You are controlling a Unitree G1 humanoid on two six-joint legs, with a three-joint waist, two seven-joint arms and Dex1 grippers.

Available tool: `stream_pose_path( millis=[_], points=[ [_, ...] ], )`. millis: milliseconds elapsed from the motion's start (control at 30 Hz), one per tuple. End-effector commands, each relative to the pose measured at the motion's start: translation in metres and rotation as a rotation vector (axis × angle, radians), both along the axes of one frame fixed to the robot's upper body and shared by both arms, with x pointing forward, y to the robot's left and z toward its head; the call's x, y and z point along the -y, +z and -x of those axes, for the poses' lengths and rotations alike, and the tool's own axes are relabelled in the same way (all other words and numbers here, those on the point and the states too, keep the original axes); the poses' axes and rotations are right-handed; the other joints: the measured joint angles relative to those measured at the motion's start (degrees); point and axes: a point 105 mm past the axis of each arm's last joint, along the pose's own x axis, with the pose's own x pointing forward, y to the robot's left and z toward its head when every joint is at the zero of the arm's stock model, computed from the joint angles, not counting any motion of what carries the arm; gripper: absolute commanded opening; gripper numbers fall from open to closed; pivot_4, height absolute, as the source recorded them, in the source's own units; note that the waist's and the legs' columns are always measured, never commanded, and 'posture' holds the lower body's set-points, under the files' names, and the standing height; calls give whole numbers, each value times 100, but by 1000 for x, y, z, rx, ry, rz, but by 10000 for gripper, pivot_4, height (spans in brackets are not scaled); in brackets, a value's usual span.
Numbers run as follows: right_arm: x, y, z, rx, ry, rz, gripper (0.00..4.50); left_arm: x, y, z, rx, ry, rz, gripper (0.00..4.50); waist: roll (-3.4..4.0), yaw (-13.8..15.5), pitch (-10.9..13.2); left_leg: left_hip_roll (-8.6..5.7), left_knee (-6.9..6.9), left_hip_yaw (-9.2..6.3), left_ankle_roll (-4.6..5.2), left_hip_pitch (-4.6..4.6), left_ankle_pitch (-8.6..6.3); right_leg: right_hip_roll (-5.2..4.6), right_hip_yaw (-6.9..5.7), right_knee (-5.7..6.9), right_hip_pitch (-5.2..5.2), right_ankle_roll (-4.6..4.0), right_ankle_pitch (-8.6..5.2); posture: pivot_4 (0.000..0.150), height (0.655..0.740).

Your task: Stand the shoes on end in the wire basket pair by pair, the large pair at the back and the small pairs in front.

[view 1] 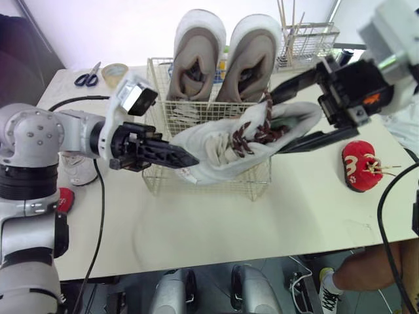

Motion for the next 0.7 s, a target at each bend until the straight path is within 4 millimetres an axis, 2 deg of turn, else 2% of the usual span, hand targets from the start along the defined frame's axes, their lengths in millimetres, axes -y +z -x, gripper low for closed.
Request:
stream_pose_path(
  millis=[33, 133, 267, 367, 433, 567, 700],
  points=[
    [13, 28, 8, 11, -57, -103, 44247, -4, 6, 6, 57, 31, 45, 3217, 0, 3, 0, 0, 0, -1, 0, 0, 0, 0, 0, 0, 0, 0, 0, 1500, 7400],
    [31, 42, 4, -92, -154, -221, 44247, -4, 8, 6, 100, 81, 92, 3217, -4, 15, 0, -2, 0, -2, 0, 0, 0, -5, -1, 1, 0, 0, 0, 1500, 7400],
    [63, 58, -8, -273, -311, -490, 44247, -1, 10, 1, 165, 176, 188, 3217, -6, 12, -1, -15, 0, -2, 1, 1, 0, -25, -1, -1, 4, -1, 1, 1500, 7400],
    [86, 56, -17, -389, -395, -680, 44247, 3, 12, -1, 193, 239, 268, 3217, -12, 13, -4, -18, -1, -4, 2, 3, -1, -43, -4, -2, 8, -3, 1, 1500, 7400],
    [97, 45, -21, -480, -424, -784, 44247, 6, 15, -3, 210, 278, 319, 3217, -12, 11, -4, -19, -1, -4, 2, 5, -1, -46, -5, -3, 11, -3, 2, 1500, 7400],
    [101, 20, -24, -589, -444, -891, 44247, 12, 21, -10, 224, 319, 390, 3217, -10, 16, -5, -20, -2, -5, 2, 11, 0, -40, -8, 2, 17, -3, 3, 1500, 7400],
    [75, -4, -25, -668, -397, -938, 44247, 22, 30, -17, 225, 333, 462, 3217, -9, 13, -6, -20, -2, -5, 3, 12, 0, -26, -8, 2, 20, -1, 3, 1500, 7400]
  ],
)
